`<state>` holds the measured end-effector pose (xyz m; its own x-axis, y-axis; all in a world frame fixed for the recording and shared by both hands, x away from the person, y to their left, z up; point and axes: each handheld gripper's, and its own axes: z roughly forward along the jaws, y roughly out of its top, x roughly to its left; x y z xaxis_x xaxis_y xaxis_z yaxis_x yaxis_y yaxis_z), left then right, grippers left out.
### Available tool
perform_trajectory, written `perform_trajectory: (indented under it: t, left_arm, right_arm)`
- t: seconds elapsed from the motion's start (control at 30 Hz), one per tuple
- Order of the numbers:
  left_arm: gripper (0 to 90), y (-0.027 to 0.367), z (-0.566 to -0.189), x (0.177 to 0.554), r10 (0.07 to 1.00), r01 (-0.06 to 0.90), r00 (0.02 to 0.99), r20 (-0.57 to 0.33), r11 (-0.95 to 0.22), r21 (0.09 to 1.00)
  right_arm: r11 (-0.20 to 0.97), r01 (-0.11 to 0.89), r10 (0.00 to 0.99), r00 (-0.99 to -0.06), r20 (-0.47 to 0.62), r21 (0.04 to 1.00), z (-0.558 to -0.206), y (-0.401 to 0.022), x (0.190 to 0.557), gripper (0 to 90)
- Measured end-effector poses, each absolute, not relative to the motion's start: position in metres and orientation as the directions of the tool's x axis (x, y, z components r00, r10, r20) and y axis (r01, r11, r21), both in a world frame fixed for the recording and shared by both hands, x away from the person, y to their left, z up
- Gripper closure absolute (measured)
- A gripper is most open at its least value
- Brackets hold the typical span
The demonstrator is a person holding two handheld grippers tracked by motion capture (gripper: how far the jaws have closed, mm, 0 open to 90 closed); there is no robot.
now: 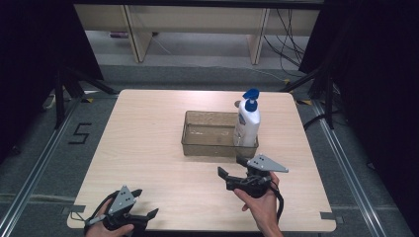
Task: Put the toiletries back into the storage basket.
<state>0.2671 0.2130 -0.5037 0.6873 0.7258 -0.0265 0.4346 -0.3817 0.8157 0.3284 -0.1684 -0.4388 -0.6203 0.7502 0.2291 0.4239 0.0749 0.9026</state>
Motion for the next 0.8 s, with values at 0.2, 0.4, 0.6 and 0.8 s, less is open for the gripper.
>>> perform_trajectory:
  t: [0.2,0.4,0.6,0.8]
  left_arm:
    - [14.8,0.213,-0.504,0.267,0.726,0.435,0.687,-0.034,-0.372,0.820]
    - [14.8,0.213,-0.504,0.267,0.725,0.432,0.688,-0.024,-0.383,0.816]
    - [14.8,0.212,-0.504,0.266,0.729,0.439,0.683,-0.038,-0.368,0.819]
    - [14.8,0.212,-0.503,0.266,0.729,0.439,0.683,-0.041,-0.365,0.821]
  right_arm:
    - [0.078,0.428,0.749,-0.621,0.231,0.900,-0.442,-0.167,0.324,20.4]
    - [0.095,0.423,0.746,-0.629,0.217,0.901,-0.445,-0.167,0.321,20.3]
    - [0.086,0.420,0.728,-0.646,0.231,0.903,-0.449,-0.167,0.317,18.9]
    - [0.096,0.441,0.725,-0.645,0.241,0.893,-0.454,-0.166,0.311,16.6]
